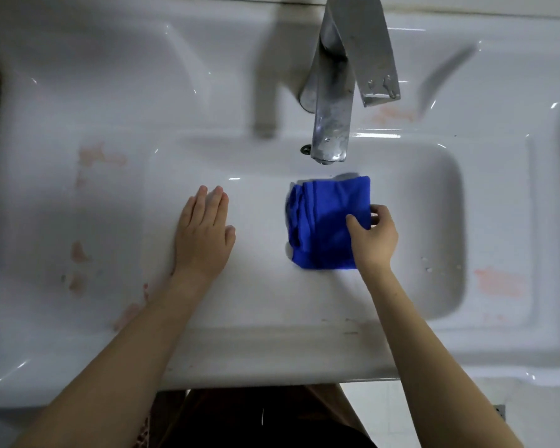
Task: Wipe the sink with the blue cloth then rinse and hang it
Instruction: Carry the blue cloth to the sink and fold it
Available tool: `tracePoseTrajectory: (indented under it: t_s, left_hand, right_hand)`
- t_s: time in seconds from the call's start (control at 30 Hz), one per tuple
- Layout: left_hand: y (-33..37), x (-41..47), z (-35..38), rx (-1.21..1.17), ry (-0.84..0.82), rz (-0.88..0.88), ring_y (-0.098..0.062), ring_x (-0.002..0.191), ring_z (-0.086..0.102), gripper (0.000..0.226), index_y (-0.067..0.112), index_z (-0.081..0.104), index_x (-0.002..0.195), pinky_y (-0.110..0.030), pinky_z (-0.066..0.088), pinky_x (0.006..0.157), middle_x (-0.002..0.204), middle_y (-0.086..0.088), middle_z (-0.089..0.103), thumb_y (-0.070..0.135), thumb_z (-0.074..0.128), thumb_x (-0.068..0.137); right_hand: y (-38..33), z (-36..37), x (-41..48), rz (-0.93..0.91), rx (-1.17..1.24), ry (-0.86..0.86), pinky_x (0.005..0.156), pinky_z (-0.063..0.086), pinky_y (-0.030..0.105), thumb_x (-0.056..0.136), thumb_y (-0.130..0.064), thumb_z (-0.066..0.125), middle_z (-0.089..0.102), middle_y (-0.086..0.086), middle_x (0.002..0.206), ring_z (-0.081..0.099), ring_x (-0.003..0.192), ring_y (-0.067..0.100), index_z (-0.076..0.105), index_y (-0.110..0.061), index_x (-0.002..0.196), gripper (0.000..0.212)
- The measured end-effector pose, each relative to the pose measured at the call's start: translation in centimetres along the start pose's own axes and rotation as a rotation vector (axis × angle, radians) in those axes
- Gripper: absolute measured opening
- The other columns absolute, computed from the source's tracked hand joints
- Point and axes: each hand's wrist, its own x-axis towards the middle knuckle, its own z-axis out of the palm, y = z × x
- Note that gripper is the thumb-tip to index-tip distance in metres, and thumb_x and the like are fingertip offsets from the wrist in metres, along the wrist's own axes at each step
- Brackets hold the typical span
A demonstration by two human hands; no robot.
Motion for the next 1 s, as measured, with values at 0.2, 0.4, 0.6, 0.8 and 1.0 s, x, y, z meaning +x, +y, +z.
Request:
tracePoseTrajectory:
  t_s: [0.2, 0.4, 0.6, 0.8, 1.0]
  left_hand:
    - [0.0, 0.0, 0.0, -0.003, 0.015, 0.004, -0.036, 0.142, 0.033, 0.058, 0.002, 0.042, 0.142, -0.044, 0.021, 0.119, 0.150, -0.014, 0.044, 0.024, 0.040, 0.089]
    - [-0.2, 0.0, 0.3, 0.009, 0.007, 0.009, -0.036, 0.143, 0.032, 0.060, 0.002, 0.039, 0.144, -0.044, 0.019, 0.119, 0.152, -0.014, 0.042, 0.026, 0.041, 0.090]
    - [-0.2, 0.0, 0.2, -0.008, -0.008, 0.005, -0.036, 0.143, 0.031, 0.059, 0.002, 0.040, 0.144, -0.043, 0.019, 0.119, 0.152, -0.013, 0.041, 0.026, 0.040, 0.090]
    - [-0.2, 0.0, 0.5, -0.015, -0.007, 0.001, -0.035, 0.144, 0.030, 0.060, 0.003, 0.039, 0.145, -0.044, 0.019, 0.120, 0.152, -0.013, 0.040, 0.026, 0.039, 0.090]
    - [-0.1, 0.0, 0.6, -0.014, -0.014, 0.002, -0.036, 0.144, 0.030, 0.060, 0.002, 0.037, 0.145, -0.045, 0.020, 0.120, 0.153, -0.013, 0.040, 0.025, 0.040, 0.090]
  right_hand:
    - [-1.4, 2.8, -3.4, -0.376, -0.250, -0.098, 0.075, 0.051, 0.037, 0.090, -0.027, 0.062, 0.053, 0.004, 0.121, 0.058, 0.093, 0.023, 0.050, -0.013, 0.130, 0.045]
    - [-0.4, 6.7, -4.6, -0.564, -0.594, -0.299, 0.094, 0.043, 0.037, 0.099, -0.024, 0.051, 0.044, 0.015, 0.133, 0.046, 0.115, 0.032, 0.026, -0.003, 0.152, 0.062]
    - [-0.5, 4.3, -3.7, -0.468, -0.263, -0.130, 0.086, 0.049, 0.036, 0.096, -0.027, 0.055, 0.052, 0.010, 0.121, 0.055, 0.103, 0.026, 0.046, -0.011, 0.140, 0.047]
    - [-1.0, 5.3, -1.8, -0.152, -0.438, -0.148, 0.083, 0.044, 0.034, 0.091, -0.063, 0.049, 0.052, 0.010, 0.124, 0.051, 0.111, 0.027, 0.046, -0.007, 0.133, 0.070]
    - [-1.9, 6.8, -1.5, 0.040, -0.167, -0.197, 0.058, 0.040, 0.021, 0.082, -0.047, 0.072, 0.057, 0.000, 0.093, 0.053, 0.077, 0.017, 0.049, -0.011, 0.100, 0.046]
